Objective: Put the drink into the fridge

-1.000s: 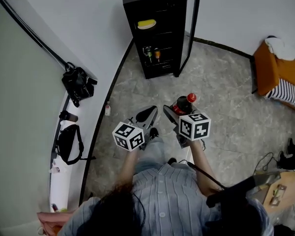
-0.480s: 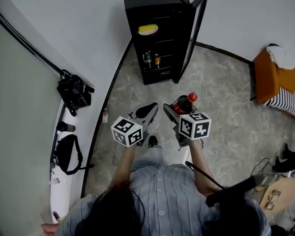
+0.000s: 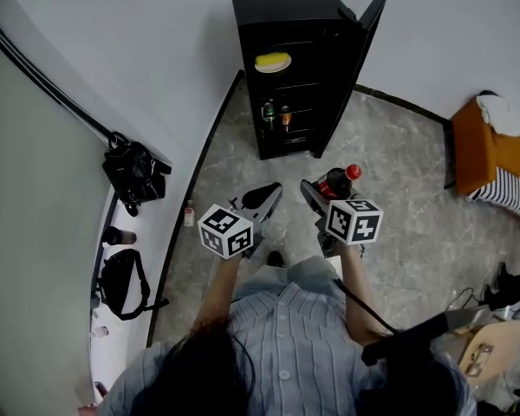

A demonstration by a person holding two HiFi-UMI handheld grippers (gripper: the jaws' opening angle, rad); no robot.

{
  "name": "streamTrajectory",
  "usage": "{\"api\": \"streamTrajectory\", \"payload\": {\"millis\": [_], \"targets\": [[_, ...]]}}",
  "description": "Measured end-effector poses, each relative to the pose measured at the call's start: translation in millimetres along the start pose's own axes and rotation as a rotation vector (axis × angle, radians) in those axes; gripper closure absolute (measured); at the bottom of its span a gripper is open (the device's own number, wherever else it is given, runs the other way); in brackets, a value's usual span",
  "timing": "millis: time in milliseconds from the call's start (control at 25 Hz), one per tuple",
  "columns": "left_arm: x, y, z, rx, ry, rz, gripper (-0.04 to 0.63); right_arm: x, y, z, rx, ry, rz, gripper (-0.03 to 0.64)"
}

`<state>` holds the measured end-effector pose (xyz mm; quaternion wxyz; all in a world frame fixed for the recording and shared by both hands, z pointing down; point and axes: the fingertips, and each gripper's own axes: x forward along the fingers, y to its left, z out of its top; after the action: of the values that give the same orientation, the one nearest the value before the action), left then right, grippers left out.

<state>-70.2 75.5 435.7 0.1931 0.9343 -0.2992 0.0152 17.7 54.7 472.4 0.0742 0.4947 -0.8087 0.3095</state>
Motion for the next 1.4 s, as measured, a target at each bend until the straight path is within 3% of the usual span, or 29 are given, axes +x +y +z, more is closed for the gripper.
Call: {"api": "streamTrajectory", "payload": {"millis": [560,960,1400], "targets": [[39.6,36.8,7.3,-0.029,0.021,-0.026,0.586,45.4,-10.6,21.2,-0.025,0.044,0.012,0.314],[99.2,96.4,35.1,-0.054,0.006,0.044,0.586,108.0,-55.7,67.5,-0.028,0.081,0.06,0.314],[166.3,132.7,46.5,-0.093,0.035,0.109,0.586,169.0,-114.6,119.0,-0.028,0.133,0.097,0.314]]}}
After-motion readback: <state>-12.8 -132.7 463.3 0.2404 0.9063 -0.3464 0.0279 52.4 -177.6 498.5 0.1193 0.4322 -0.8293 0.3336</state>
